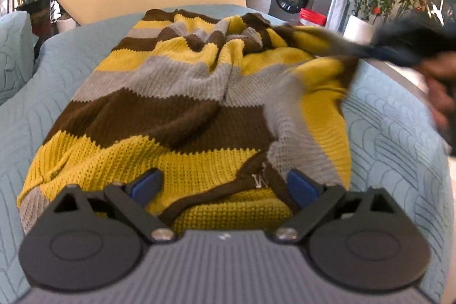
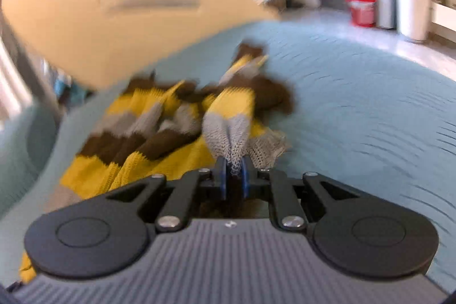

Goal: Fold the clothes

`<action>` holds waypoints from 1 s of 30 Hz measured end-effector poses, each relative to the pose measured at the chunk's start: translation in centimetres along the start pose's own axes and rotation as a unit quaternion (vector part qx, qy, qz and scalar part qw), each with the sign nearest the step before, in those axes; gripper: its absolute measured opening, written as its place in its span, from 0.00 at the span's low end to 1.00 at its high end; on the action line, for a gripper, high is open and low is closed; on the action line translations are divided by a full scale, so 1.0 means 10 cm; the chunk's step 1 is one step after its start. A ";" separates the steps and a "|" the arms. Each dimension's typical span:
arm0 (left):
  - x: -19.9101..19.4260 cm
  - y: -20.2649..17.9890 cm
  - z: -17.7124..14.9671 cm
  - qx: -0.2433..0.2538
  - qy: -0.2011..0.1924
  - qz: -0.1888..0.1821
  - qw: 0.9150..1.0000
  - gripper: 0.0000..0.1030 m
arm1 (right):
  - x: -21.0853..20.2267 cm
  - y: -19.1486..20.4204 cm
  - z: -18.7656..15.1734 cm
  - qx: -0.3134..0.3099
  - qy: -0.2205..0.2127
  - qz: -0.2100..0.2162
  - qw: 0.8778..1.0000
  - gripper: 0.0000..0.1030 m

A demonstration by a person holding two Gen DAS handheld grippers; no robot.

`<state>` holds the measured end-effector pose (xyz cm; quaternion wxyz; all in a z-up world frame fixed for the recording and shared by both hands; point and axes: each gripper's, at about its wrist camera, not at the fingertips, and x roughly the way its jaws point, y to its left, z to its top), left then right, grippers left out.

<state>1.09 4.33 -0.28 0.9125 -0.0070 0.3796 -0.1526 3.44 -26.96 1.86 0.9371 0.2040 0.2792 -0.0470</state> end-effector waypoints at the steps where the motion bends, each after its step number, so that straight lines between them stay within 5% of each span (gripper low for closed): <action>1: 0.00 -0.01 0.00 0.000 0.003 0.000 1.000 0.94 | -0.17 -0.24 -0.13 0.025 -0.004 -0.019 0.999 0.13; 5: 0.01 -0.05 0.01 0.015 0.012 0.010 1.000 0.94 | -0.49 -0.81 -0.65 0.052 0.040 -0.166 0.984 0.16; 9: 0.01 -0.02 0.03 0.006 0.011 0.012 1.000 0.94 | -0.80 -0.95 -0.86 0.067 0.005 -0.221 0.973 0.24; 11: -0.02 -0.02 0.02 0.001 0.008 0.012 1.000 0.94 | -0.86 -0.79 -0.79 0.034 -0.025 -0.207 0.977 0.26; 14: -0.01 -0.01 0.02 0.001 0.007 0.015 1.000 0.94 | -0.91 -0.33 -0.66 -0.072 -0.087 -0.166 0.980 0.59; 16: 0.02 -0.03 0.00 0.015 0.010 0.020 1.000 0.94 | -0.83 0.08 -0.60 -0.168 -0.124 -0.132 0.969 0.77; 21: 0.05 -0.09 -0.02 0.037 0.006 0.025 0.999 0.95 | -0.33 0.69 -0.49 -0.314 -0.108 -0.094 0.939 0.77; 24: 0.05 -0.07 -0.02 0.032 -0.002 0.015 0.999 0.95 | 0.06 0.68 -0.33 -0.304 -0.093 -0.126 0.940 0.77; 27: 0.05 -0.04 -0.01 0.022 -0.003 0.003 1.000 0.95 | 0.52 0.36 -0.11 -0.233 -0.041 -0.156 0.959 0.76; 30: 0.09 -0.07 -0.02 0.037 0.002 0.009 0.999 0.96 | 0.91 0.09 0.03 -0.168 0.045 -0.085 0.981 0.75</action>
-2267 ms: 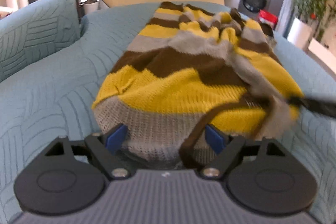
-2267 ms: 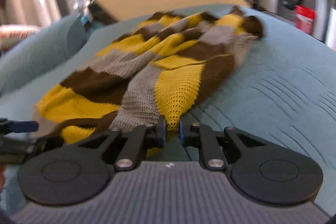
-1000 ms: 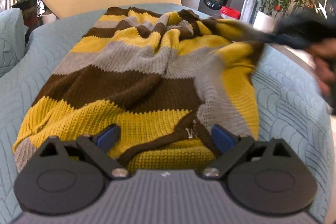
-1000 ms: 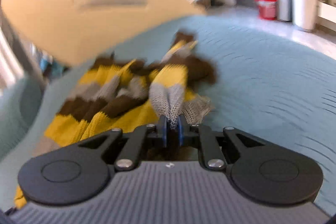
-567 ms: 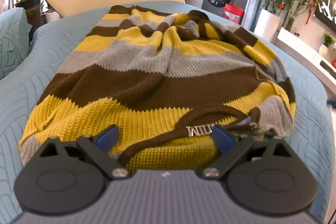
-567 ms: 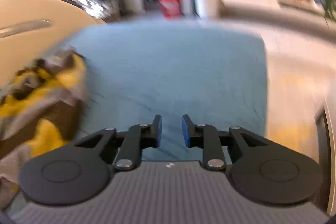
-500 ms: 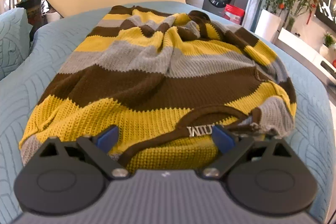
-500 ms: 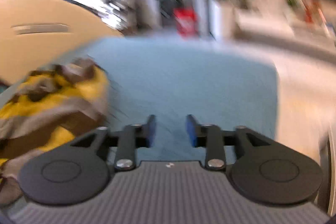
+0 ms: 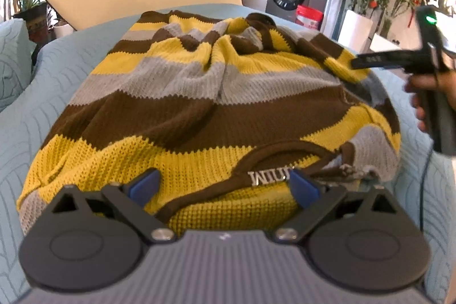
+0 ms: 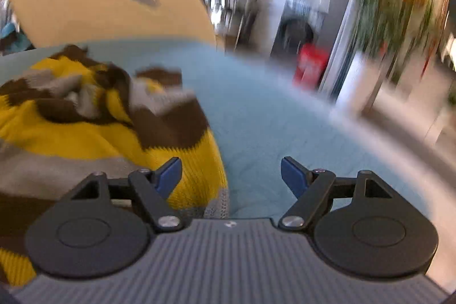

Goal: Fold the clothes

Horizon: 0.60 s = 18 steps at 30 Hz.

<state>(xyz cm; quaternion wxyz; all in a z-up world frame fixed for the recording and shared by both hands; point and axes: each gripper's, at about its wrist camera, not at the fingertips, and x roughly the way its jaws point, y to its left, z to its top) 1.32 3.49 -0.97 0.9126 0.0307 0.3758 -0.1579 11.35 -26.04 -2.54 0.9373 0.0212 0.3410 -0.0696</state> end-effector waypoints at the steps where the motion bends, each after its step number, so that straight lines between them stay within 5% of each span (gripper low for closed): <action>1: 0.02 -0.04 -0.01 0.018 0.002 0.008 1.000 0.97 | 0.06 -0.06 0.00 0.011 0.017 0.029 0.999 0.58; 2: 0.03 -0.06 -0.02 0.026 0.001 0.011 1.000 0.98 | 0.14 -0.16 0.02 0.033 0.040 0.086 0.995 0.39; 3: 0.04 -0.08 -0.02 0.032 0.001 0.013 0.999 0.99 | 0.13 -0.24 0.03 0.044 0.038 0.095 0.994 0.15; 8: 0.05 -0.07 -0.02 0.029 0.002 0.012 1.000 0.99 | -0.34 -0.74 -0.17 0.173 -0.052 -0.027 0.983 0.11; 10: 0.05 -0.08 -0.03 0.032 0.002 0.014 0.999 0.99 | -0.40 -0.93 -0.42 0.246 -0.036 -0.064 0.966 0.18; 11: 0.05 -0.09 -0.03 0.034 0.001 0.016 0.999 0.99 | -0.37 -1.04 -0.65 0.295 0.016 -0.055 0.954 0.19; 12: 0.04 -0.09 -0.03 0.035 0.001 0.017 0.999 0.99 | -0.41 -1.06 -0.74 0.309 0.006 -0.045 0.950 0.22; 13: 0.04 -0.08 -0.03 0.035 0.001 0.016 0.999 0.99 | -0.52 -1.05 -0.81 0.316 -0.011 -0.045 0.948 0.39; 15: 0.03 -0.07 -0.03 0.033 0.001 0.016 0.999 0.99 | -0.82 -0.99 -0.91 0.338 -0.022 -0.103 0.935 0.62; 17: 0.02 -0.05 -0.01 0.031 0.001 0.017 0.999 0.99 | -1.05 -0.91 -0.99 0.350 -0.050 -0.112 0.929 0.66; 18: 0.01 -0.04 0.00 0.031 -0.001 0.017 0.999 0.98 | -1.19 -0.77 -1.00 0.324 -0.067 -0.109 0.937 0.66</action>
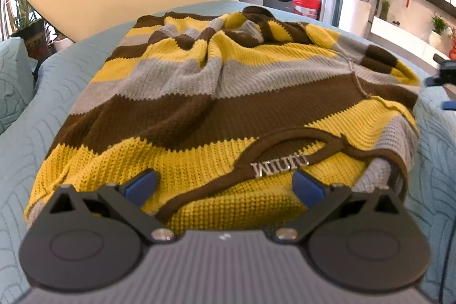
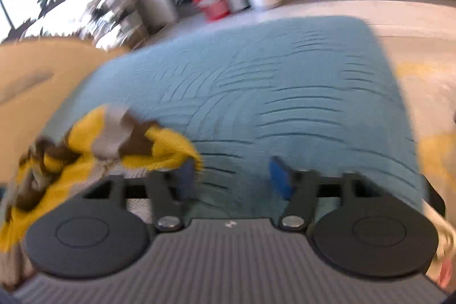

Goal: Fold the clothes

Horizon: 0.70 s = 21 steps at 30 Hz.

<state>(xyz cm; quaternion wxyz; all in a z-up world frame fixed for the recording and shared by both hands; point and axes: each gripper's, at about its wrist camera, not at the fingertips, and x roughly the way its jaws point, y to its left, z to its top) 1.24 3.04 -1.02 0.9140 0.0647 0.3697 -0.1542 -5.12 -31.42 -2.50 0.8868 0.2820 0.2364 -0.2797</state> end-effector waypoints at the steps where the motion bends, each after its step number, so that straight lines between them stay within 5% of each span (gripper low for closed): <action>1: -0.02 0.02 0.01 -0.002 -0.003 0.000 1.000 0.98 | -0.17 0.08 -0.07 -0.025 -0.017 0.011 0.999 0.66; 3: -0.06 0.08 0.05 -0.007 -0.009 0.006 1.000 0.98 | -0.52 0.36 -0.25 -0.115 -0.036 0.074 0.990 0.66; 5: -0.14 0.20 0.10 -0.014 -0.019 0.019 1.000 0.98 | -0.69 0.69 -0.44 -0.211 -0.028 0.161 0.964 0.66; 8: -0.35 0.52 0.15 -0.044 -0.038 0.054 0.997 0.98 | -1.06 1.16 -0.88 -0.374 -0.043 0.254 0.891 0.65; 10: -0.44 0.68 0.15 -0.057 -0.045 0.077 0.994 0.98 | -1.25 1.46 -1.35 -0.510 -0.046 0.294 0.807 0.65; 12: -0.52 0.90 0.13 -0.071 -0.042 0.119 0.990 0.98 | -1.27 1.58 -1.59 -0.557 -0.045 0.297 0.774 0.65; 14: -0.51 1.04 0.10 -0.080 -0.031 0.150 0.985 0.98 | -1.25 1.71 -1.76 -0.576 -0.039 0.307 0.757 0.65; 16: -0.47 1.22 0.04 -0.102 -0.010 0.188 0.977 0.98 | -1.22 1.76 -1.83 -0.582 -0.035 0.307 0.752 0.65; 19: -0.39 1.39 0.02 -0.147 0.008 0.189 0.971 0.98 | -1.29 1.74 -1.91 -0.573 -0.018 0.336 0.747 0.65; 21: -0.28 1.42 0.01 -0.156 0.026 0.193 0.968 0.97 | -1.34 1.77 -2.02 -0.589 -0.019 0.358 0.724 0.65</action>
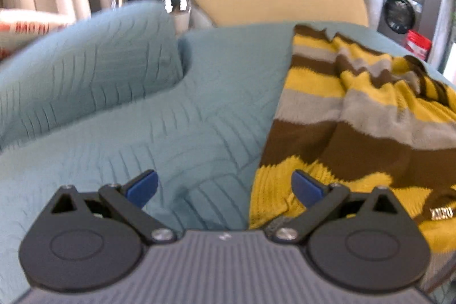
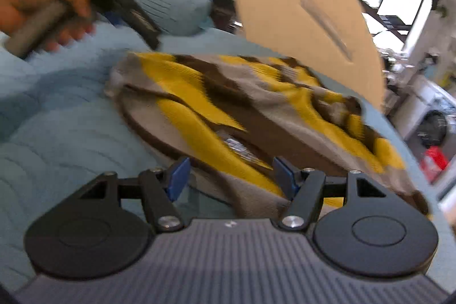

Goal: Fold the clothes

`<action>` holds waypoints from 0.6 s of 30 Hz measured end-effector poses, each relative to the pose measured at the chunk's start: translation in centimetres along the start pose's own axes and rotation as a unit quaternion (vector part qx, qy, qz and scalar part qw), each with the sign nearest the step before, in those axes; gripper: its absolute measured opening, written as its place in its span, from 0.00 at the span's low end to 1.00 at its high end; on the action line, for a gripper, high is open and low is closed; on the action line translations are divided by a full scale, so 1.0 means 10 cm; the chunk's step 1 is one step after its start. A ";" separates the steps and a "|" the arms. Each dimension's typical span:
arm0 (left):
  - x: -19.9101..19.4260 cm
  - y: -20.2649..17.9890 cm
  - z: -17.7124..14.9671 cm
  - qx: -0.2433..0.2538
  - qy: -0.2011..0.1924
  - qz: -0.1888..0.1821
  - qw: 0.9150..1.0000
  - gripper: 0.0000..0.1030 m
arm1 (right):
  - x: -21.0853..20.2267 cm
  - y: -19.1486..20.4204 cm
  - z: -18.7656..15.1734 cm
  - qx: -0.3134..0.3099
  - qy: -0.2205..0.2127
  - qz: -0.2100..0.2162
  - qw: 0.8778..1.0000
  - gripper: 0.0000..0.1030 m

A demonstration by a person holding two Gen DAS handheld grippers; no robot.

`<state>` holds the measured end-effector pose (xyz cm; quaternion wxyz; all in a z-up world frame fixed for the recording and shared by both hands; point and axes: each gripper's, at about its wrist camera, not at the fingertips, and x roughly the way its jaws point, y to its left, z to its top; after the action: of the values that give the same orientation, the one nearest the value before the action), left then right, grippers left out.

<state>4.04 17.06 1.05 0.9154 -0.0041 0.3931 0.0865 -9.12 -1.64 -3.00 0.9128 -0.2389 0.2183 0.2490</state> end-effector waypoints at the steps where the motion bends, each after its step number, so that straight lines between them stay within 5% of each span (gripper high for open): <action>1: 0.05 -0.03 -0.02 0.005 0.006 0.014 1.000 0.93 | 0.02 0.09 0.01 -0.021 -0.002 0.007 1.000 0.65; 3: 0.05 -0.06 -0.04 0.007 0.001 0.027 1.000 0.90 | 0.07 0.29 0.03 -0.072 -0.006 0.017 0.997 0.65; 9: -0.19 0.06 -0.04 -0.040 -0.028 0.024 0.999 0.90 | 0.31 0.70 0.28 -0.089 -0.029 0.043 0.995 0.59; 11: -0.17 0.15 -0.05 -0.057 -0.017 0.013 0.998 0.90 | 0.32 0.75 0.31 -0.083 -0.022 0.054 0.995 0.02; 15: -0.29 0.33 -0.09 -0.082 -0.004 -0.009 0.997 0.90 | 0.18 0.82 0.34 -0.071 -0.020 0.091 0.993 0.06; 18: -0.51 0.40 -0.16 -0.046 -0.014 -0.053 0.997 0.91 | -0.10 0.78 0.35 -0.058 -0.043 0.125 0.990 0.06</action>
<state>-1.23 20.04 3.89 0.9228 -0.0658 0.3754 0.0558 -13.32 5.87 -2.27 0.8677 -0.2516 0.1925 0.3832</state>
